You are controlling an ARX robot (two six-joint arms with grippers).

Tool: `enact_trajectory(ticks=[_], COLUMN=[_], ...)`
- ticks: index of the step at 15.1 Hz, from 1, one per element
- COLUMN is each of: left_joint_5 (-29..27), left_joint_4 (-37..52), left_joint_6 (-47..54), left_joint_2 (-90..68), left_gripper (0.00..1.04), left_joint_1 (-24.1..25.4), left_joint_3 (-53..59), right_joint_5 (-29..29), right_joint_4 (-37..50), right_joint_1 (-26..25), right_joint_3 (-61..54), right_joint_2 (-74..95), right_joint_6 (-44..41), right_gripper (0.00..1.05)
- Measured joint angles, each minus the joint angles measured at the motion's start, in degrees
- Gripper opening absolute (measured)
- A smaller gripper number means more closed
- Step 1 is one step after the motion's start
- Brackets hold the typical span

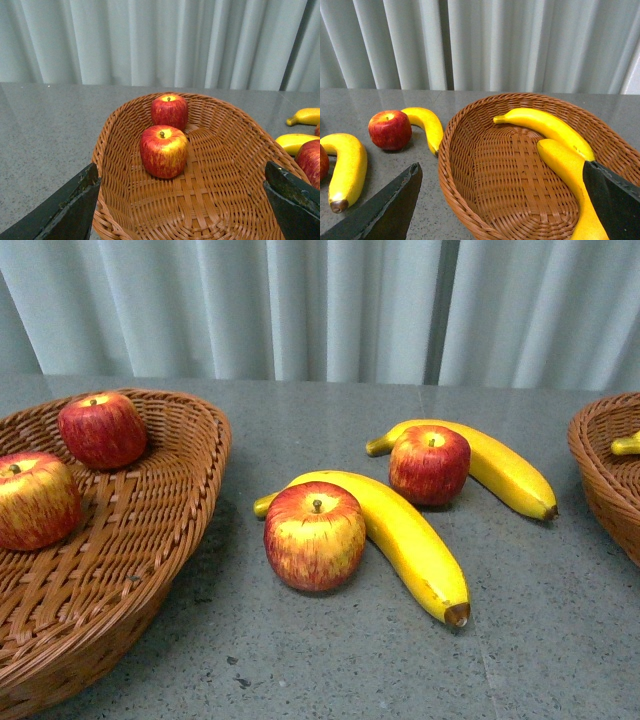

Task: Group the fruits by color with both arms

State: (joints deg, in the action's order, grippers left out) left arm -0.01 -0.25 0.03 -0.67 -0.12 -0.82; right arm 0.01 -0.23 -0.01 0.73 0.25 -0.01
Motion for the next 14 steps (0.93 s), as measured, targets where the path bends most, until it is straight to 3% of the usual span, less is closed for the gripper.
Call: enact_trajectory(ticks=[2,3,4,5,6,8,11,14], left_joint_5=[0.00,-3.58,-17.55,-24.57,-30.01,-27.89,-16.66,-1.84], left_joint_4=[0.00,-2.93,-10.29,-8.41,-5.01,3.63,14.58,11.85], left_joint_6=[0.00,-0.92,-3.52,-4.20,-4.13,-2.27,2.34,7.43], left_joint_2=[0.00,-0.76,-7.08,-11.37,-13.92,-20.24,-37.55,-55.28], left_gripper=[0.98,0.98,0.98,0.98,0.98,0.98,0.98,0.98], left_joint_1=[0.00,-1.14,-8.15,-10.56,-9.11,-7.06,-4.55,-7.43], left_joint_3=[0.00,-0.66,-4.37,-5.95,-7.10,-11.52,-19.61,-32.76], right_joint_5=[0.00,0.00,0.07,-0.07,0.04,0.00,0.00,0.00], right_joint_4=[0.00,0.00,-0.04,0.02,-0.04,-0.02,-0.02,-0.04], right_joint_1=[0.00,0.00,0.00,0.00,-0.04,0.00,0.00,0.00], right_joint_3=[0.00,0.00,0.00,0.00,0.00,0.00,0.00,0.00], right_joint_2=[0.00,0.00,0.00,0.00,0.00,0.00,0.00,0.00], right_joint_6=[0.00,0.00,0.02,0.00,0.00,0.00,0.00,0.00], right_gripper=[0.98,0.98,0.98,0.98,0.98,0.98,0.98,0.98])
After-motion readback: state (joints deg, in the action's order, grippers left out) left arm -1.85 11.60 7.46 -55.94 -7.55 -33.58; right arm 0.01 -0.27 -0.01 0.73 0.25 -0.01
